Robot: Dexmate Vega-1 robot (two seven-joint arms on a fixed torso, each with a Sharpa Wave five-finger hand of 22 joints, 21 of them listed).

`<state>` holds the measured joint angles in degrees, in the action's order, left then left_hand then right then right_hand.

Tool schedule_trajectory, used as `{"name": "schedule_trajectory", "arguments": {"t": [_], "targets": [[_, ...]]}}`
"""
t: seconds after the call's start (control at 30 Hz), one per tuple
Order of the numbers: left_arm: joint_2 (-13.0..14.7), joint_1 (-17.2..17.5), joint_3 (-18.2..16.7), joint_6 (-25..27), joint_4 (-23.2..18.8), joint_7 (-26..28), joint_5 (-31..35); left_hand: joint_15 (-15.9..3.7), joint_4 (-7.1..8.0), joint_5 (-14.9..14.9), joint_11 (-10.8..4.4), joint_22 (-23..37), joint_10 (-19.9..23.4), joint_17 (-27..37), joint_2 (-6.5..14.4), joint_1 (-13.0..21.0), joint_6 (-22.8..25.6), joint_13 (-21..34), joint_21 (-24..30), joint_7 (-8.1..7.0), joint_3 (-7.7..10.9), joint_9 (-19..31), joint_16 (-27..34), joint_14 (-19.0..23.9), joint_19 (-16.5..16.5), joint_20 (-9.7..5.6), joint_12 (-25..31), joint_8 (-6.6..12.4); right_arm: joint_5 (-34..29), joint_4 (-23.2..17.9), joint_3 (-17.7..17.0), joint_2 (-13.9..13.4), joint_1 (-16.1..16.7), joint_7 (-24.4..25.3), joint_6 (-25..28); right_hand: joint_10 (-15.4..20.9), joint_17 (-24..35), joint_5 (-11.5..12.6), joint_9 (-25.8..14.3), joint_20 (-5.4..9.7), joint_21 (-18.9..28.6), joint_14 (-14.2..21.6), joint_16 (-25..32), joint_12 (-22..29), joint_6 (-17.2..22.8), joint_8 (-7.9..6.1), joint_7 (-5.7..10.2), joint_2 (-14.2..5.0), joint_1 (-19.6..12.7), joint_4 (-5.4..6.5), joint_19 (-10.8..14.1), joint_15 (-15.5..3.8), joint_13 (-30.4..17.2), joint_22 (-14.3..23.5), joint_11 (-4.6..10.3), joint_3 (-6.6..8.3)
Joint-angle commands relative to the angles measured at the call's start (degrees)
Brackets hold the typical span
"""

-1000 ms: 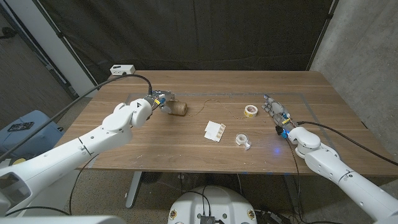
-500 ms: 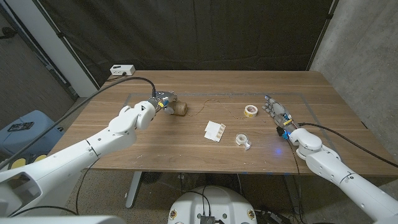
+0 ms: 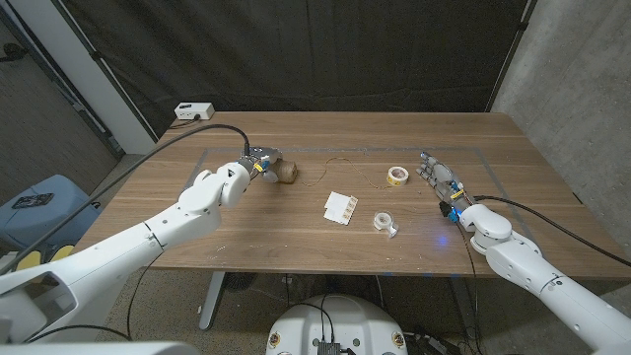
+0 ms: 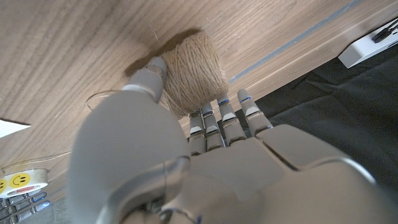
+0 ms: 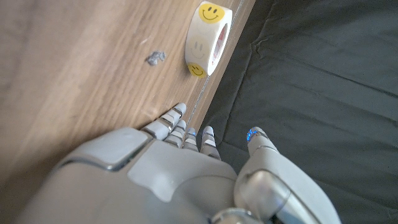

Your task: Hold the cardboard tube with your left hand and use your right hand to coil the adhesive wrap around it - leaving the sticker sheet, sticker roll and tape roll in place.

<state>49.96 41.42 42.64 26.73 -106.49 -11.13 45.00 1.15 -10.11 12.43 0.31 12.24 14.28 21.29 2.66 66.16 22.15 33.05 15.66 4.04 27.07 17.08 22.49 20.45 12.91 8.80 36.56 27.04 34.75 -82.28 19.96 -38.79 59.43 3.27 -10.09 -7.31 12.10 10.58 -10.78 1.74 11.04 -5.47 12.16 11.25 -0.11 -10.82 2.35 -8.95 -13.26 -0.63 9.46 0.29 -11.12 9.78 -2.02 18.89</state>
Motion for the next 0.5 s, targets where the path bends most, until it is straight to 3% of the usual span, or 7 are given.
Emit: {"name": "schedule_trajectory", "arguments": {"t": [0.03,0.2,0.5], "targets": [[-1.1,0.3,0.6,0.2,1.6,3.3,0.1,-1.31,-0.08,0.5,-1.18,-0.1,3.4,1.4,1.2,2.8,3.3,0.4,0.9,-0.36,0.45,0.7,2.3,3.1,1.9,-0.01,1.3,1.82,0.0,0.2,0.0,0.0,-0.4,0.2,0.6,-0.1,0.3,0.1,-0.2,-0.46,0.4,-0.1,0.5,0.3,0.3,-0.33,0.06,0.01,0.6,0.06,0.1,0.07,-0.3,0.2,-0.13,0.44],[-1.3,0.6,0.4,0.1,1.8,5.0,-0.1,-2.99,-0.12,0.5,-2.24,-0.1,6.9,3.2,1.2,4.9,5.8,0.9,1.6,-1.13,0.18,1.2,5.2,6.4,3.6,-0.12,2.4,3.57,-0.2,0.3,0.0,0.0,-0.6,0.4,0.5,0.0,0.3,0.1,-0.2,-0.45,0.4,-0.1,0.5,0.3,0.3,-0.32,0.05,0.00,0.6,0.04,0.2,0.05,-0.3,0.2,-0.15,0.46],[-1.0,0.9,0.2,0.4,1.3,6.7,0.3,-3.33,-0.03,0.6,-2.70,0.0,8.1,4.6,1.0,6.1,7.1,1.4,1.8,-1.80,-0.44,1.6,6.9,7.3,3.9,-0.34,2.9,4.71,-0.4,-0.2,0.1,0.0,-0.7,0.6,0.7,-0.1,0.3,0.1,-0.2,-0.43,0.4,-0.1,0.5,0.3,0.3,-0.33,0.03,0.01,0.6,0.04,0.2,0.10,-0.3,0.2,-0.18,0.46]]}}
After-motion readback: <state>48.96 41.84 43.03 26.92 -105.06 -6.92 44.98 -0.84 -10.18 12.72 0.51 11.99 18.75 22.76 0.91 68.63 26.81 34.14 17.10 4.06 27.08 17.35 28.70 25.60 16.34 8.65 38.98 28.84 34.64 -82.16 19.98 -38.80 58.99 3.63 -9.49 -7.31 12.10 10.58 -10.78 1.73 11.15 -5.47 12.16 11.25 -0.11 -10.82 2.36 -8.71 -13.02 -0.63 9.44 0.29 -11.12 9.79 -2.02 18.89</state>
